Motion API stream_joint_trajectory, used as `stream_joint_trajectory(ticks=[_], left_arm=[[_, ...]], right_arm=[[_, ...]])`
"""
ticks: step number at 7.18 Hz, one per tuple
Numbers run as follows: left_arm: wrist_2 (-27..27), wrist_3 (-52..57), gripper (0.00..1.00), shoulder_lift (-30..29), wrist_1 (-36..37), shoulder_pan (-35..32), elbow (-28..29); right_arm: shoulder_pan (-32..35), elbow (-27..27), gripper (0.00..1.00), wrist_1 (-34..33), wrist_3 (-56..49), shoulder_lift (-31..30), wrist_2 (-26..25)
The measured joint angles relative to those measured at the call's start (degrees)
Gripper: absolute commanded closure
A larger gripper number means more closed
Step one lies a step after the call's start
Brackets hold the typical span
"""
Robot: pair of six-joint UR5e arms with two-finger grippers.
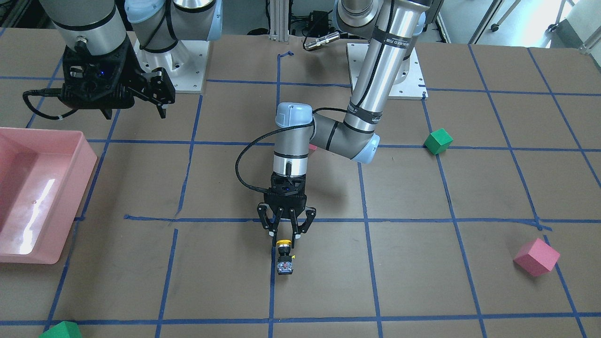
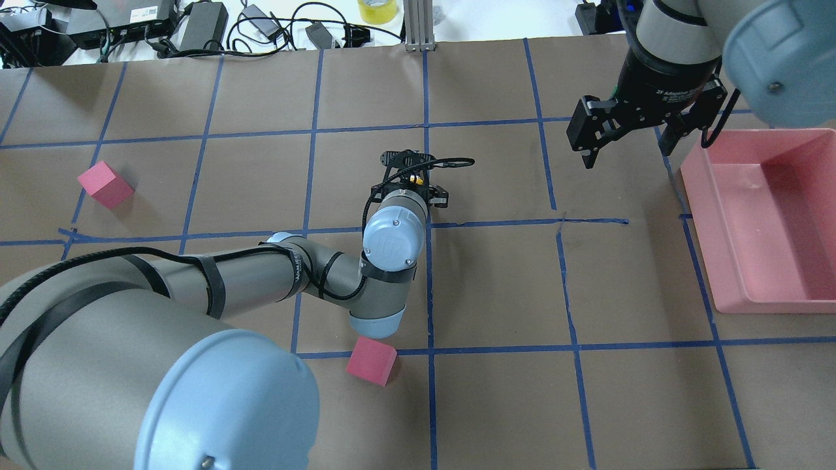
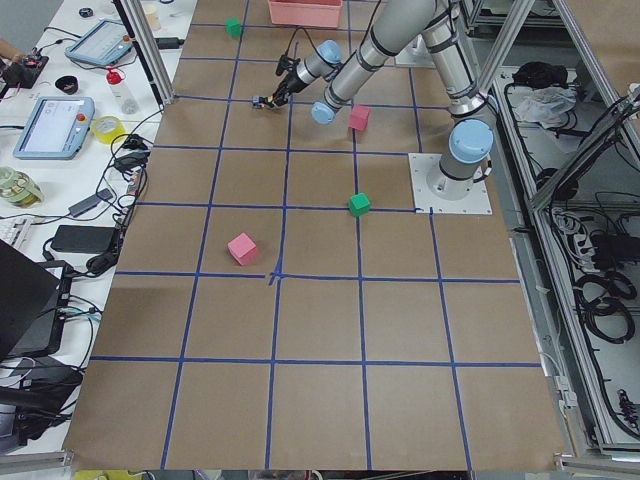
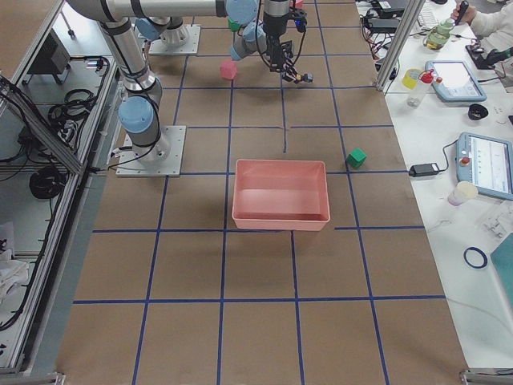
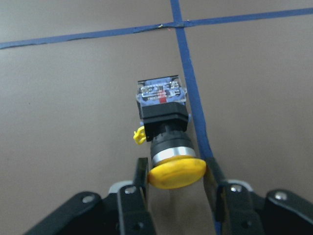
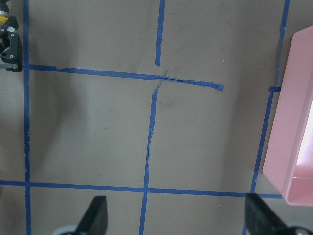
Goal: Align button upright
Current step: 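Grasp the button body with the left gripper and lift it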
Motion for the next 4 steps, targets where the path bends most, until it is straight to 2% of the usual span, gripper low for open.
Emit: stream_joint_trajectory(ticks=[1, 2, 4], left_arm=[[-0.1, 0.0, 1.00, 1.9, -4.4, 0.5, 1.5], [-0.3, -0.5, 1.00, 4.3, -11.8, 1.1, 3.5], [-5.0, -4.1, 1.00, 10.2, -30.2, 2.6, 8.1]], right_arm=[[0.0, 0.0, 0.00, 0.0, -0.1, 0.0, 0.0], [0.0, 0.0, 0.00, 0.0, -0.2, 0.0, 0.1], [0.0, 0.0, 0.00, 0.0, -0.2, 0.0, 0.0]])
